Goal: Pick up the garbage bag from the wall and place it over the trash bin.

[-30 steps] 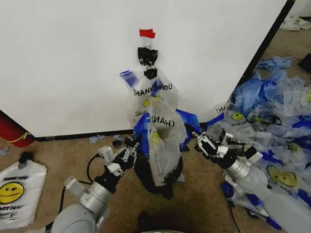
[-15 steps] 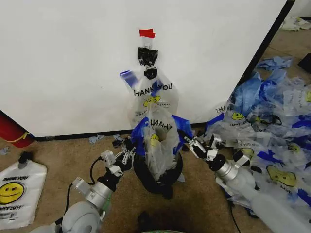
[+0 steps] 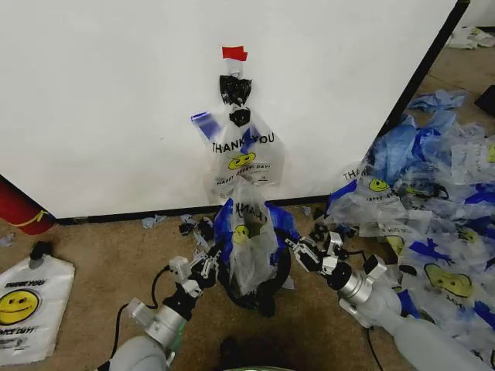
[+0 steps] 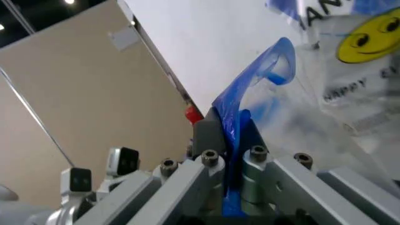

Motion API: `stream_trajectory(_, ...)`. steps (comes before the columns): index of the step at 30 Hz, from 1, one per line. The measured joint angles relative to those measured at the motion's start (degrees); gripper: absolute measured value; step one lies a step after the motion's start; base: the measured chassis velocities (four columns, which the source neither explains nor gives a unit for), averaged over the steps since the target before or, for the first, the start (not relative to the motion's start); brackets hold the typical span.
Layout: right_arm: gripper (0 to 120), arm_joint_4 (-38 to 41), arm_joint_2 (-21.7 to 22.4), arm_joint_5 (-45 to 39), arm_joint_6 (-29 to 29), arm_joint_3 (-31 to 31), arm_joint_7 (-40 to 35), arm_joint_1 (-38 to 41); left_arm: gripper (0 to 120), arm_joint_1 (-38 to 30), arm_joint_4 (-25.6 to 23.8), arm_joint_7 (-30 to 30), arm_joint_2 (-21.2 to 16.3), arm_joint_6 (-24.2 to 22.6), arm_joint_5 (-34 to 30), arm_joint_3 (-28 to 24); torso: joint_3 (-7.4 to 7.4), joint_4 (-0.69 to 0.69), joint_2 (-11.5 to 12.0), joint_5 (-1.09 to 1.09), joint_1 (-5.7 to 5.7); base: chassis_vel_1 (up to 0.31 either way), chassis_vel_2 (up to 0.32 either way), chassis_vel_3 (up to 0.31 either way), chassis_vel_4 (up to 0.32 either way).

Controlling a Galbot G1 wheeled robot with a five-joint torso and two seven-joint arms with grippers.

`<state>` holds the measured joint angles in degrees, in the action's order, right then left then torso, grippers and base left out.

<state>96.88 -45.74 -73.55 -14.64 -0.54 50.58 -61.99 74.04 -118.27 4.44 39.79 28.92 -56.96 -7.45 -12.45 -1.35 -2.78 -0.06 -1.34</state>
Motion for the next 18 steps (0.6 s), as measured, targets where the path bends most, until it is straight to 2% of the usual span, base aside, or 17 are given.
stream_trajectory(4, 0, -0.05, 1.31, 0.11, -0.51, -1.42, -0.33, -2.52, 0, 0.81, 0.11, 0.22, 0.14, 0.33, 0.45, 0.15, 0.0, -0.01, 0.0, 0.0, 0.0, 0.0, 0.0, 0.0, 0.0)
stream_trajectory(11, 0, 0.7, 3.48, 0.69, -1.57, -4.03, -0.6, -7.66, 0, 4.16, -2.29, 1.36, -2.21, 0.56, 0.98, 2.37, 0.0, -0.01, 0.0, 0.0, 0.0, 0.0, 0.0, 0.0, 0.0)
stream_trajectory(18, 0, 0.91, 5.11, 1.55, -2.24, -4.35, -1.01, -9.34, 0, 7.36, -2.33, 1.54, -3.14, 0.8, 1.14, 4.17, 0.0, 0.0, 0.0, 0.0, 0.0, 0.0, 0.0, 0.0, 0.0)
